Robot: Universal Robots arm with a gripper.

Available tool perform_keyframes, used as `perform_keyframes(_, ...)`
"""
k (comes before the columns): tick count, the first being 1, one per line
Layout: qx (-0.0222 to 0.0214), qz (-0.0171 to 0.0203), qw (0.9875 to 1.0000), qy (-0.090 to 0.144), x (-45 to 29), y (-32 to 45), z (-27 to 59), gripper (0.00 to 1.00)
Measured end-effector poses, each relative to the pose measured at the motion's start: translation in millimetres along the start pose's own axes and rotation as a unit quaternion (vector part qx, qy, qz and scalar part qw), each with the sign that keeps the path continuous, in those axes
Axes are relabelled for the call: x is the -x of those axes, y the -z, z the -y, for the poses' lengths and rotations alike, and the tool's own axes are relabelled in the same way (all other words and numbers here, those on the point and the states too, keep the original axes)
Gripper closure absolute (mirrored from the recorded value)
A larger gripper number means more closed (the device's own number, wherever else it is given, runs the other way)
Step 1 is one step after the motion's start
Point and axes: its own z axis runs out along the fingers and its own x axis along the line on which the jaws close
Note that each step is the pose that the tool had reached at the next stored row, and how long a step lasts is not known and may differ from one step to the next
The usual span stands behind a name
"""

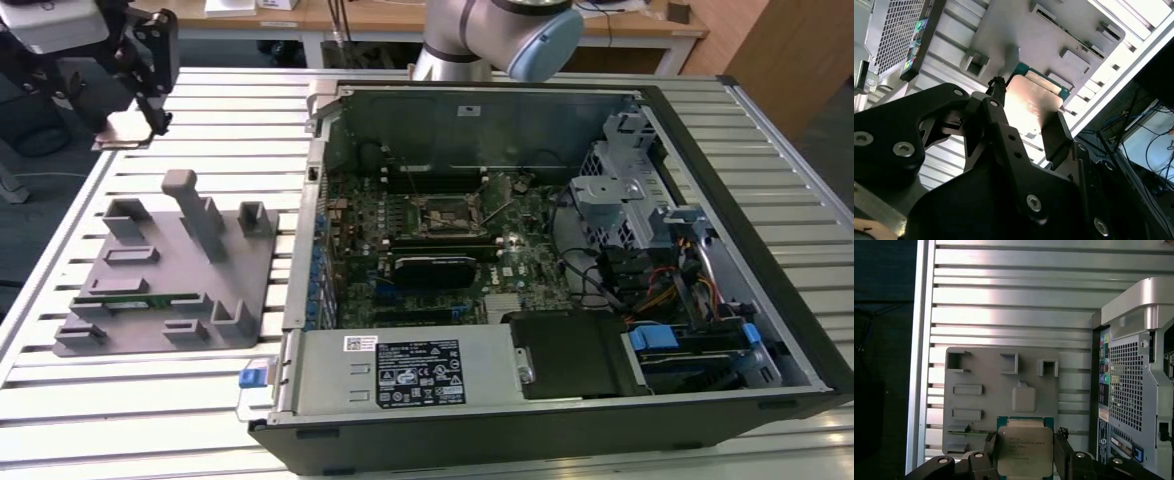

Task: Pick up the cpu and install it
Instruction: 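Pick up the cpu and move it towards the insertion slot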

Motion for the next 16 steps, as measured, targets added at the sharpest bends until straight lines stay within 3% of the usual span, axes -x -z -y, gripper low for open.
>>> perform_keyframes(16, 0.0000, 0.0000, 1.0000, 0.000, 40.4, 0.7, 0.9, 0.47)
